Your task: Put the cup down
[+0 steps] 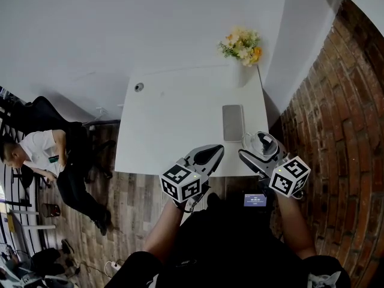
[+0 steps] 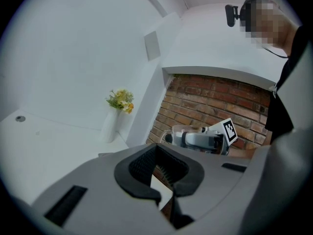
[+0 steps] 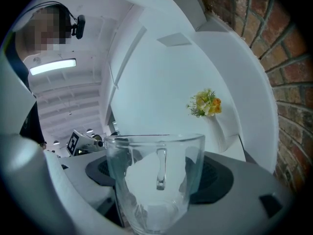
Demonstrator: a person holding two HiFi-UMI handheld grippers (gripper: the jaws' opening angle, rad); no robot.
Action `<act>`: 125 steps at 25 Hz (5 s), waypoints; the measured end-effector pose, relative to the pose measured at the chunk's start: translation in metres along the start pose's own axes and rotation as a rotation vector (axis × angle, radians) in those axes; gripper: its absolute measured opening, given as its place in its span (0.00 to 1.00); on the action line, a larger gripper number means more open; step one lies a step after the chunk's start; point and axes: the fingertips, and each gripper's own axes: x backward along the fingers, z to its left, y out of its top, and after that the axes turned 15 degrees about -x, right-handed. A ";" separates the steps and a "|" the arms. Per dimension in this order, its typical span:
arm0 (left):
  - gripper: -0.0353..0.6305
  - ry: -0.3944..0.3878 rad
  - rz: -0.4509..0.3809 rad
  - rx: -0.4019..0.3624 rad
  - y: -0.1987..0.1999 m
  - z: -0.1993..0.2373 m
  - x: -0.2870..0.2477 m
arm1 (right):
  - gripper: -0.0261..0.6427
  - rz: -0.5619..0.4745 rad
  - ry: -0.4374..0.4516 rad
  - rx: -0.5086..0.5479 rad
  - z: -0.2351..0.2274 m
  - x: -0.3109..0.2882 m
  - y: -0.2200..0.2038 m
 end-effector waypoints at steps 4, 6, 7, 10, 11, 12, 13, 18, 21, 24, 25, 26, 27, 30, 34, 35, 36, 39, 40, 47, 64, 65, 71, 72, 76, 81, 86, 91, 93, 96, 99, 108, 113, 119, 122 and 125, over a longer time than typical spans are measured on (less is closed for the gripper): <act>0.06 0.003 0.006 0.016 -0.001 0.005 -0.003 | 0.66 0.038 -0.001 0.019 -0.015 -0.017 -0.002; 0.06 0.011 0.012 0.027 -0.004 0.008 -0.004 | 0.66 0.058 -0.005 0.034 -0.026 -0.029 -0.005; 0.06 0.015 0.015 0.034 -0.005 0.010 -0.004 | 0.66 0.067 -0.008 0.044 -0.033 -0.035 -0.007; 0.06 0.027 0.027 0.057 -0.010 0.016 -0.006 | 0.66 0.092 -0.021 0.069 -0.054 -0.056 -0.014; 0.06 0.031 0.033 0.062 -0.012 0.018 -0.006 | 0.66 0.100 -0.026 0.079 -0.062 -0.064 -0.018; 0.06 0.036 0.039 0.065 -0.015 0.021 -0.006 | 0.66 0.111 -0.031 0.091 -0.071 -0.072 -0.023; 0.06 0.042 0.046 0.069 -0.018 0.023 -0.006 | 0.66 0.123 -0.035 0.105 -0.079 -0.080 -0.029; 0.06 0.076 0.084 0.092 -0.036 0.040 -0.013 | 0.66 0.170 -0.047 0.128 -0.118 -0.118 -0.056; 0.06 0.088 0.093 0.109 -0.044 0.051 -0.020 | 0.66 0.174 -0.059 0.141 -0.136 -0.136 -0.065; 0.06 0.094 0.093 0.129 -0.051 0.057 -0.026 | 0.66 0.173 -0.067 0.175 -0.149 -0.152 -0.070; 0.07 0.096 0.096 0.135 -0.052 0.058 -0.027 | 0.66 0.173 -0.068 0.183 -0.152 -0.157 -0.072; 0.06 0.098 0.100 0.141 -0.054 0.060 -0.027 | 0.66 0.172 -0.068 0.189 -0.155 -0.160 -0.074; 0.06 0.100 0.105 0.145 -0.056 0.061 -0.027 | 0.66 0.171 -0.070 0.196 -0.158 -0.164 -0.075; 0.06 0.107 0.122 0.152 -0.062 0.065 -0.025 | 0.66 0.170 -0.074 0.228 -0.163 -0.173 -0.078; 0.06 0.123 0.137 0.167 -0.070 0.070 -0.018 | 0.66 0.174 -0.071 0.254 -0.162 -0.177 -0.085; 0.06 0.125 0.139 0.168 -0.071 0.071 -0.016 | 0.66 0.177 -0.072 0.261 -0.162 -0.177 -0.088; 0.06 0.126 0.141 0.169 -0.072 0.072 -0.015 | 0.66 0.179 -0.073 0.271 -0.162 -0.176 -0.089; 0.06 0.127 0.144 0.170 -0.073 0.073 -0.012 | 0.66 0.185 -0.077 0.313 -0.159 -0.173 -0.093; 0.06 0.126 0.144 0.170 -0.073 0.073 -0.011 | 0.66 0.187 -0.079 0.323 -0.158 -0.172 -0.094; 0.06 0.104 0.136 0.158 -0.067 0.071 -0.011 | 0.66 0.168 -0.110 0.359 -0.158 -0.163 -0.098; 0.06 0.076 0.092 0.114 -0.056 0.056 0.000 | 0.71 0.168 -0.165 0.344 -0.158 -0.133 -0.102; 0.06 0.075 0.088 0.113 -0.054 0.056 0.001 | 0.71 0.164 -0.178 0.336 -0.157 -0.128 -0.101; 0.06 0.072 0.052 0.096 -0.042 0.051 0.003 | 0.71 0.122 -0.232 0.274 -0.144 -0.093 -0.085; 0.06 0.071 0.047 0.093 -0.040 0.050 0.002 | 0.71 0.113 -0.237 0.255 -0.141 -0.087 -0.081; 0.06 0.067 0.040 0.091 -0.036 0.048 0.004 | 0.70 0.076 -0.218 0.128 -0.118 -0.065 -0.064; 0.06 0.068 0.026 0.089 -0.031 0.044 0.009 | 0.70 0.057 -0.166 -0.006 -0.084 -0.046 -0.047; 0.06 0.074 -0.009 0.074 -0.021 0.048 0.008 | 0.63 0.029 -0.127 -0.007 -0.054 -0.032 -0.027; 0.06 0.072 0.026 -0.050 -0.015 0.040 0.009 | 0.36 -0.019 -0.139 0.044 -0.033 -0.018 -0.009; 0.06 0.049 0.022 -0.075 -0.011 0.032 0.008 | 0.26 -0.037 -0.142 0.057 -0.028 -0.015 -0.005; 0.06 0.027 0.005 -0.071 -0.007 0.026 0.004 | 0.15 -0.055 -0.135 0.048 -0.023 -0.013 -0.002; 0.06 0.014 -0.012 -0.050 -0.004 0.024 0.000 | 0.11 -0.062 -0.132 0.036 -0.022 -0.013 0.000; 0.06 0.022 -0.037 -0.013 -0.004 0.025 0.002 | 0.08 -0.045 -0.141 0.047 -0.021 -0.014 -0.004; 0.06 0.022 -0.035 -0.010 -0.005 0.024 0.002 | 0.07 -0.039 -0.145 0.052 -0.021 -0.013 -0.005; 0.06 0.025 -0.036 -0.006 -0.005 0.022 0.002 | 0.07 -0.031 -0.149 0.063 -0.022 -0.012 -0.006; 0.06 0.028 -0.034 -0.003 -0.005 0.022 0.003 | 0.07 -0.030 -0.147 0.066 -0.022 -0.012 -0.007; 0.06 0.032 -0.035 0.001 -0.006 0.021 0.004 | 0.07 -0.027 -0.146 0.069 -0.022 -0.012 -0.007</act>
